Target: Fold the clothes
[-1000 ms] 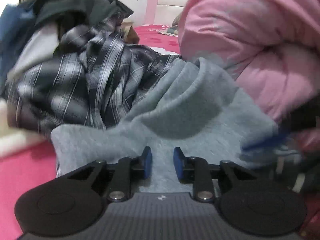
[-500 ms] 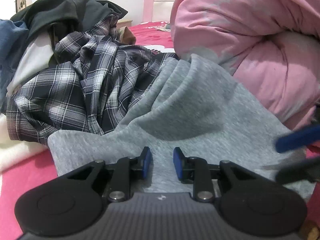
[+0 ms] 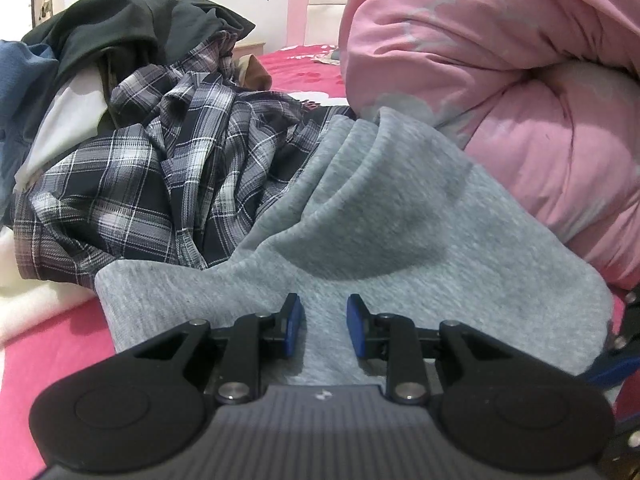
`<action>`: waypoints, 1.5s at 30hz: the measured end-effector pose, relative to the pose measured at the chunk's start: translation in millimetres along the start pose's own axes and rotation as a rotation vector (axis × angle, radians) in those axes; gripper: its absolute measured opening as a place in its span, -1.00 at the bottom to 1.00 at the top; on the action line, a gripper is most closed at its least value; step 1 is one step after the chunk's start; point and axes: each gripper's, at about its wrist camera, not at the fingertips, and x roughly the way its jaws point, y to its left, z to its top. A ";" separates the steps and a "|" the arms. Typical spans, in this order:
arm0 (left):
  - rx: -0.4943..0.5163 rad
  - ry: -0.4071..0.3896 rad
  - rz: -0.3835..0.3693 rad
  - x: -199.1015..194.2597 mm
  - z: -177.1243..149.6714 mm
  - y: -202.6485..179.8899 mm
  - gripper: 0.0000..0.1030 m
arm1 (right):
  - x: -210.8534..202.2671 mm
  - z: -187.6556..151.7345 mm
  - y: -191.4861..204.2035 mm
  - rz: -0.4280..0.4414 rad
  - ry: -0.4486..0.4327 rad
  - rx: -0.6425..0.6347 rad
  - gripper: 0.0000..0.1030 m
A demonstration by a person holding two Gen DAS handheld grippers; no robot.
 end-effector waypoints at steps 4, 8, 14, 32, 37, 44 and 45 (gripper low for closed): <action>-0.007 0.001 -0.009 -0.3 -0.1 2.2 -0.48 | -14.0 11.4 3.2 -0.042 -0.047 -0.006 -0.49; -0.003 0.004 -0.004 0.3 0.6 1.1 -0.48 | -25.3 32.1 -3.4 -0.198 -0.153 -0.065 -0.44; -0.002 -0.031 0.001 -22.4 -14.5 -4.0 -0.42 | 15.5 56.4 -42.3 -0.289 -0.162 -0.075 -0.41; -0.084 -0.163 -0.347 -89.3 -0.8 28.4 -0.90 | -8.6 34.1 -15.6 -0.211 -0.160 -0.054 -0.25; 0.054 -0.047 -0.431 -2.4 48.7 11.8 -0.94 | -5.1 13.7 -8.9 -0.181 -0.085 -0.089 -0.19; -0.182 0.039 -0.576 70.9 54.7 59.2 -0.93 | -8.9 -10.9 -34.6 -0.177 -0.122 0.059 -0.19; -0.236 0.033 -0.600 73.6 49.6 67.2 -0.93 | -10.3 -14.0 -33.0 -0.184 -0.125 0.048 -0.19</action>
